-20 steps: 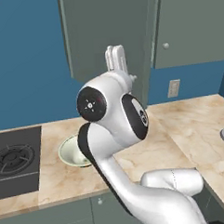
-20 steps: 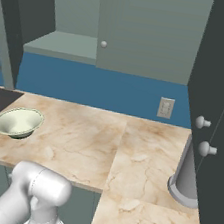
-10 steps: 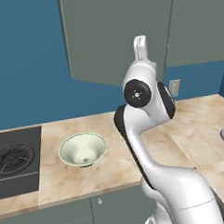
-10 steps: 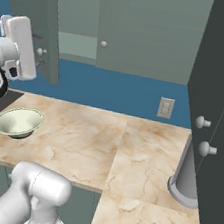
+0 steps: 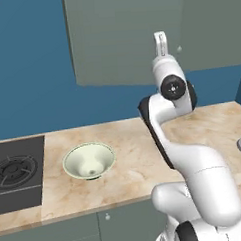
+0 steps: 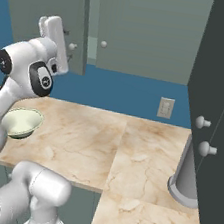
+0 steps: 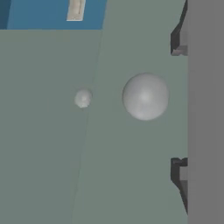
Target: Open the cabinet and move the ladle to the pot. Then close the cabinet.
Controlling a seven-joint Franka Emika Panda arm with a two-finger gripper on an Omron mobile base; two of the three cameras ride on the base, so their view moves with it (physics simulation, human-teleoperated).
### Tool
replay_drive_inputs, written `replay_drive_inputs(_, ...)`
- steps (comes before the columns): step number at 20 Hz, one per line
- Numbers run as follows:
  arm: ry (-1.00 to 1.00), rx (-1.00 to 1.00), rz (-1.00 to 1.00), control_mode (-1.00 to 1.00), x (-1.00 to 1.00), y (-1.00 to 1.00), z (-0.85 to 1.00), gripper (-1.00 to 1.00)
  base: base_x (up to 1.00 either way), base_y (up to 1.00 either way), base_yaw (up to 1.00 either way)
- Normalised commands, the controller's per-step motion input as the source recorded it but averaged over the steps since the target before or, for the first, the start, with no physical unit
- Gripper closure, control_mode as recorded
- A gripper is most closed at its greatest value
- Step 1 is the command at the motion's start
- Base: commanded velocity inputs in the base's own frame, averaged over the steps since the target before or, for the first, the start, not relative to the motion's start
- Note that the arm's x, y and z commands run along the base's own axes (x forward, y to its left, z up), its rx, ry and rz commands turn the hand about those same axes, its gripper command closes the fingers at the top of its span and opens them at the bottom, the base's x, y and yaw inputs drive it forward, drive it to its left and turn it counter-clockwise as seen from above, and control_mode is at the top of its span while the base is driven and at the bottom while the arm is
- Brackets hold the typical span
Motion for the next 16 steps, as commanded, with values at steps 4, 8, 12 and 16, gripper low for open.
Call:
replay_drive_inputs(4,0.0,0.0,0.06,-1.0,0.97,-0.07,0.12,-1.0,0.0,0.0,0.0)
replay_drive_inputs(8,0.0,0.0,0.05,-1.0,0.81,-0.01,0.11,-1.0,0.0,0.0,0.0)
replay_drive_inputs(12,0.0,0.0,0.06,-1.0,0.68,0.0,0.07,-1.0,0.0,0.0,0.0)
replay_drive_inputs(16,0.01,0.0,0.06,-1.0,0.59,0.0,0.04,-1.0,0.0,0.0,0.0)
